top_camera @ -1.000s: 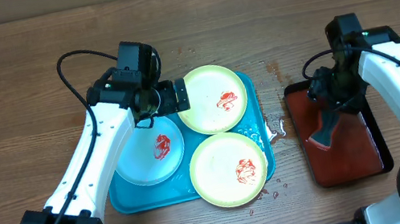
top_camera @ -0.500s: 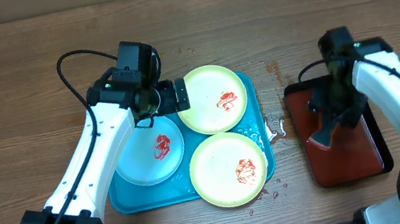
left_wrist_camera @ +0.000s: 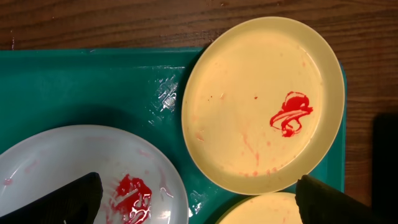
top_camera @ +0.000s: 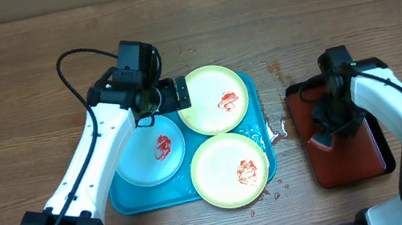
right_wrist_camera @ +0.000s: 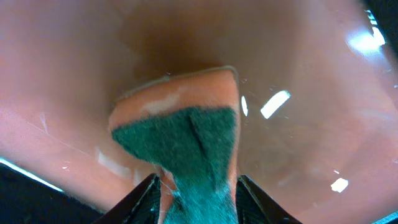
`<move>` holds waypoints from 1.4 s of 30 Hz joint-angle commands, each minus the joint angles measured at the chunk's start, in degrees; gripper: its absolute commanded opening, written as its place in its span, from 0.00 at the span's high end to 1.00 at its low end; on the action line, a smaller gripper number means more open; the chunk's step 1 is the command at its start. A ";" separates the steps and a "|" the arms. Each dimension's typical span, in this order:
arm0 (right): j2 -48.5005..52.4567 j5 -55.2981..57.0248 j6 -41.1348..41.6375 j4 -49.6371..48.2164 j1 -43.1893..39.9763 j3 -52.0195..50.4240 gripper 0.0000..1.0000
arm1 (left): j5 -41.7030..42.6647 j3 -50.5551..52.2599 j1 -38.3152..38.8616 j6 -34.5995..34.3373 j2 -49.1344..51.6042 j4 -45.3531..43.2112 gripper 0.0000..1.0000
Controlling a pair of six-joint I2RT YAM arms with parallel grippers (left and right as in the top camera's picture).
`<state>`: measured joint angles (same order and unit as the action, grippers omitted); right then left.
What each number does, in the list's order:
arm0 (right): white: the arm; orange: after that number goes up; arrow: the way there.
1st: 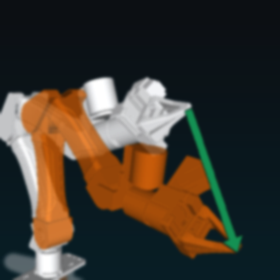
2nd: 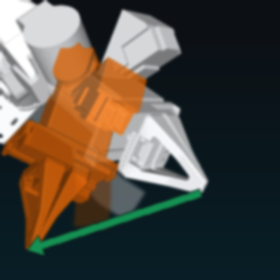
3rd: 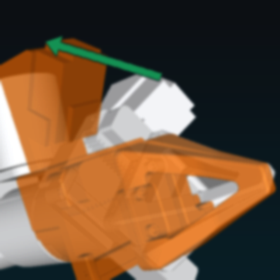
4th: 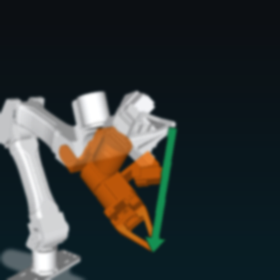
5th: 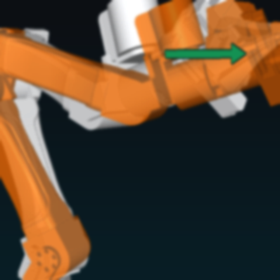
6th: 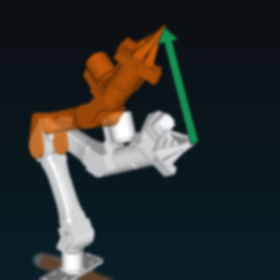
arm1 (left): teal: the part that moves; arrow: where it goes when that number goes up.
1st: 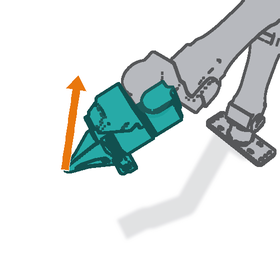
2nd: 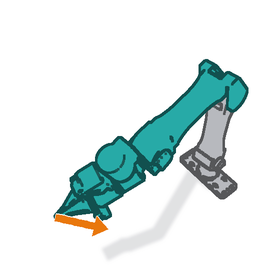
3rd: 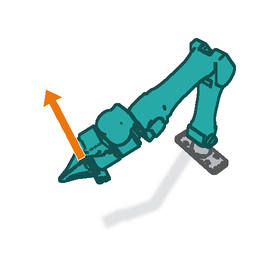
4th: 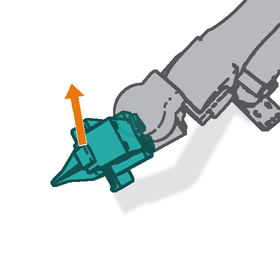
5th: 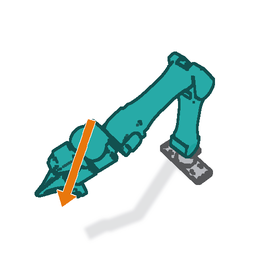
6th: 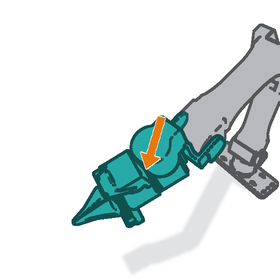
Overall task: Clean dirty plates on tray and stack at the side
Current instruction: 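Lower the right gripper and grasp the green-and-orange sponge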
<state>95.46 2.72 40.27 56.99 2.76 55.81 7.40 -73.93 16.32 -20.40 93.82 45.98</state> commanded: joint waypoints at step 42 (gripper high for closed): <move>-9.46 -0.87 -3.15 2.89 0.22 1.20 0.96 | -3.52 -1.22 -0.68 0.63 0.26 0.96 0.00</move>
<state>86.41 3.05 37.08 61.45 2.76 60.34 5.30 -73.95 16.14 -20.40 93.82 46.65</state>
